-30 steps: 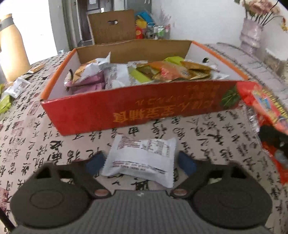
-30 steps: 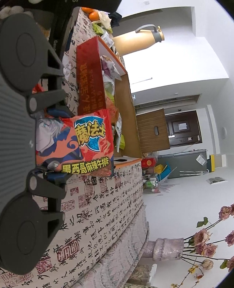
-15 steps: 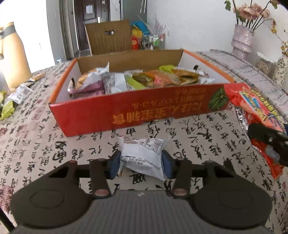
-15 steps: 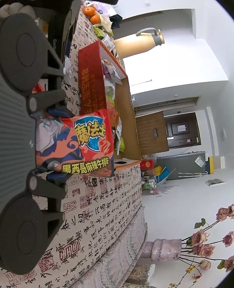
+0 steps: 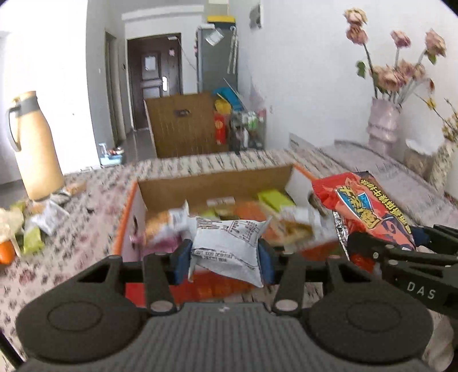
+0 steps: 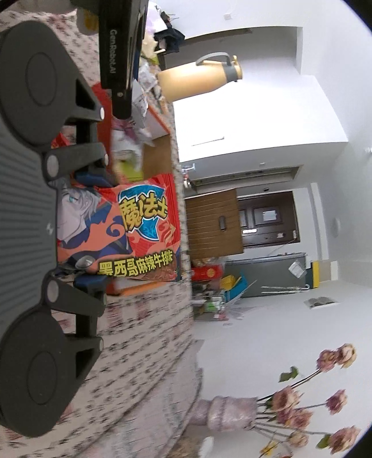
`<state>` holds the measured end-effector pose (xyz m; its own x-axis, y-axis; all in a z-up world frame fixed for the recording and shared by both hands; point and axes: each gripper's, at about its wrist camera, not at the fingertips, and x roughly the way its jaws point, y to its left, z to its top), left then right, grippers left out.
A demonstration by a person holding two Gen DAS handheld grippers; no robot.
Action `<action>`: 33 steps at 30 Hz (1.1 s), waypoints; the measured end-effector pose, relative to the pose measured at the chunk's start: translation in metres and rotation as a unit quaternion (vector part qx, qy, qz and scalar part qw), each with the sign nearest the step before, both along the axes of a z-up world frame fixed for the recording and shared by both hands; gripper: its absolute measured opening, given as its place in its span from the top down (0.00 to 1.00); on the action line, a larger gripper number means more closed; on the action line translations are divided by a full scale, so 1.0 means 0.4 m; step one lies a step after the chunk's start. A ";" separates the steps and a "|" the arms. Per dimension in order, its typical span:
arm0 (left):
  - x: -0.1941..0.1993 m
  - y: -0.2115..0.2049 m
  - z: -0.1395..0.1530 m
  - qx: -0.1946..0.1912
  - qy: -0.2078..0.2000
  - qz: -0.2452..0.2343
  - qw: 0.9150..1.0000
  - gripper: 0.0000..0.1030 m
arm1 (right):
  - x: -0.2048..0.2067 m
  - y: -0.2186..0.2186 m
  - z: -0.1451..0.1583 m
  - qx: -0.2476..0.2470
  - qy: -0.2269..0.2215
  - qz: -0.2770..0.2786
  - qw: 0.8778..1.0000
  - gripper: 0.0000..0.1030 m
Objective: Organize snacks
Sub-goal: 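Carry the chip bag and white packet into the box and open both grippers, then withdraw both grippers from the box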
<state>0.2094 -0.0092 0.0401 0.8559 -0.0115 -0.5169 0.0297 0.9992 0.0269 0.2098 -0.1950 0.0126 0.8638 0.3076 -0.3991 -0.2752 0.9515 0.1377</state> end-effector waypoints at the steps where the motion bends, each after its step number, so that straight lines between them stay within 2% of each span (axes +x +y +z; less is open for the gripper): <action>1: 0.015 0.003 0.009 0.000 -0.004 0.005 1.000 0.52 | 0.019 0.007 0.009 -0.002 -0.003 0.002 1.000 0.46; 9: 0.147 0.042 0.028 0.004 -0.002 0.045 0.999 0.52 | 0.184 0.062 0.041 -0.016 -0.002 -0.004 1.000 0.46; 17: 0.245 0.071 -0.015 0.001 0.022 0.072 0.997 0.50 | 0.316 0.103 -0.007 -0.031 0.036 -0.007 0.999 0.44; 19: 0.254 0.082 -0.028 -0.003 0.026 0.076 0.997 0.45 | 0.325 0.103 -0.020 -0.035 0.040 -0.007 0.999 0.41; 20: 0.255 0.088 -0.033 -0.005 0.026 0.079 0.997 0.35 | 0.328 0.102 -0.024 -0.035 0.041 -0.006 0.999 0.35; 21: 0.255 0.093 -0.036 -0.005 0.023 0.082 0.996 0.21 | 0.330 0.099 -0.028 -0.034 0.041 -0.008 0.999 0.30; 22: 0.252 0.097 -0.038 -0.005 0.018 0.087 0.996 0.15 | 0.331 0.095 -0.028 -0.033 0.037 -0.013 0.999 0.18; 24: 0.243 0.104 -0.038 -0.002 0.008 0.093 0.996 0.00 | 0.328 0.089 -0.028 -0.029 0.030 -0.020 0.999 0.06; 26: 0.233 0.110 -0.037 -0.005 0.004 0.093 0.996 0.00 | 0.325 0.085 -0.028 -0.028 0.031 -0.022 0.999 0.00; 33: 0.176 0.109 -0.019 -0.009 -0.005 0.081 0.997 0.00 | 0.288 0.068 -0.021 -0.028 0.033 -0.026 0.999 0.00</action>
